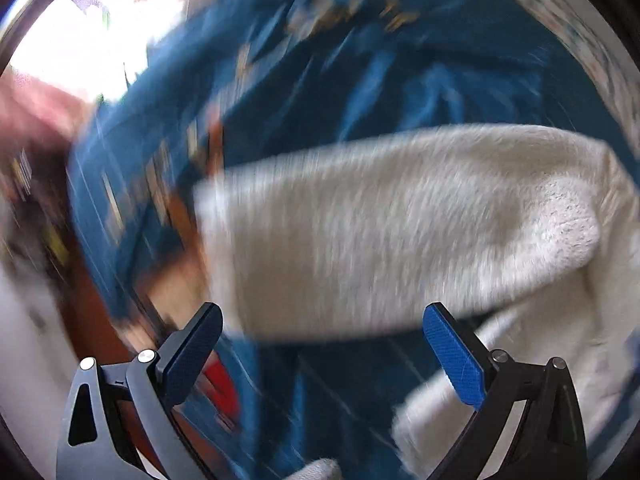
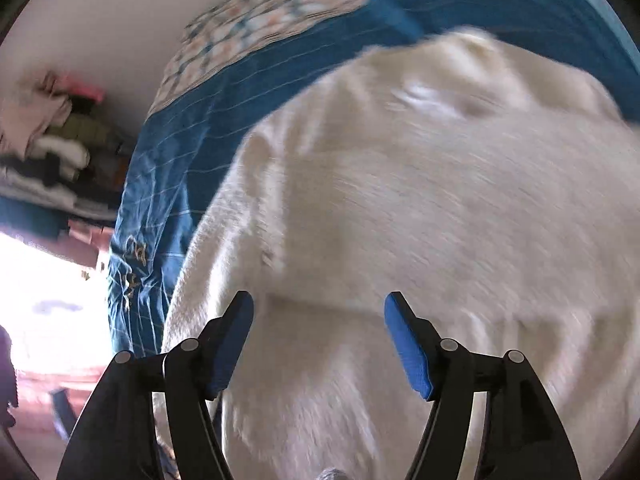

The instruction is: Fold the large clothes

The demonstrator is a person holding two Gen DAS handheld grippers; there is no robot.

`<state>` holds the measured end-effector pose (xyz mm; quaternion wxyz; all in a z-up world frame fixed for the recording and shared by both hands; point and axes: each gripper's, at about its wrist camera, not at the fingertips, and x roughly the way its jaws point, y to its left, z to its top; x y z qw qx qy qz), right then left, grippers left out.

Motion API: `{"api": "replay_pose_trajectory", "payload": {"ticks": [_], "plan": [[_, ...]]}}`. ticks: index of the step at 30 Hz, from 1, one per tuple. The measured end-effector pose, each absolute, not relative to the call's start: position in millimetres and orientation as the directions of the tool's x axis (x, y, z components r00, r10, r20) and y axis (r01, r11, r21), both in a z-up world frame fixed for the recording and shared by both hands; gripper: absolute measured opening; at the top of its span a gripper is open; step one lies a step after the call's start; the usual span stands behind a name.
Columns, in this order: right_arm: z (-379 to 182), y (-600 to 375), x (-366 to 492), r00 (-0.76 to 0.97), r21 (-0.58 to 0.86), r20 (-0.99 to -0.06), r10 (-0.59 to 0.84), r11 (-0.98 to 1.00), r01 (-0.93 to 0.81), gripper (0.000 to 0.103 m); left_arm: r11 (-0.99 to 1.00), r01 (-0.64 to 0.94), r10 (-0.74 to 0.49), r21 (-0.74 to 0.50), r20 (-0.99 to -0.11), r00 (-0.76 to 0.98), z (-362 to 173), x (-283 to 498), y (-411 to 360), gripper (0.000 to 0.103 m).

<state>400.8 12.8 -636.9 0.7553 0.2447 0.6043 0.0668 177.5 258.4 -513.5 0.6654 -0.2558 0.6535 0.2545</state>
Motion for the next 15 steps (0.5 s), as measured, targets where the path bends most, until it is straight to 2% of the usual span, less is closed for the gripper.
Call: {"api": "replay_pose_trajectory", "payload": {"ticks": [3, 5, 6, 7, 8, 9, 10, 12, 15], "plan": [[-646.9, -25.0, 375.7, 0.210, 0.416, -0.906, 0.368, 0.869, 0.267, 0.071, 0.588, -0.791, -0.214, -0.170, -0.975, 0.050, -553.6, 156.3, 272.4, 0.102], [-662.9, -31.7, 357.4, 0.170, 0.386, -0.921, 0.350, 0.869, 0.309, 0.071, 0.433, -0.856, -0.298, -0.282, -0.941, 0.160, -578.7, 149.5, 285.0, 0.093], [-667.6, -37.0, 348.5, 0.154, 0.373, -0.928, 0.341, 0.870, 0.324, 0.071, 0.394, -0.868, -0.300, -0.301, -0.935, 0.188, -586.1, 150.9, 289.7, 0.076], [-676.1, -29.9, 342.8, 0.145, 0.362, -0.932, 0.332, 0.871, 0.332, 0.071, 0.365, -0.883, -0.271, -0.294, -0.941, 0.201, -593.5, 155.7, 297.3, 0.052], [-679.6, -26.6, 341.8, 0.139, 0.354, -0.935, 0.326, 0.871, 0.339, 0.071, 0.355, -0.892, -0.228, -0.280, -0.951, 0.208, -595.7, 161.4, 304.9, 0.043], [-684.3, -25.5, 339.1, 0.133, 0.345, -0.939, 0.318, 0.872, 0.347, 0.071, 0.351, -0.895, -0.168, -0.274, -0.959, 0.228, -594.7, 170.1, 314.7, 0.026], [-688.4, -20.5, 337.5, 0.129, 0.333, -0.943, 0.307, 0.875, 0.353, 0.071, 0.359, -0.893, -0.117, -0.271, -0.962, 0.246, -591.4, 178.3, 322.2, 0.014], [-692.2, -10.8, 336.9, 0.125, 0.299, -0.954, 0.272, 0.884, 0.359, 0.071, 0.369, -0.884, -0.022, -0.287, -0.953, 0.301, -580.8, 197.9, 340.8, 0.011], [-691.4, 9.6, 344.5, 0.138, 0.219, -0.974, 0.181, 0.911, 0.350, 0.071, 0.361, -0.864, 0.021, -0.350, -0.924, 0.383, -578.2, 228.8, 371.3, 0.011]]}}
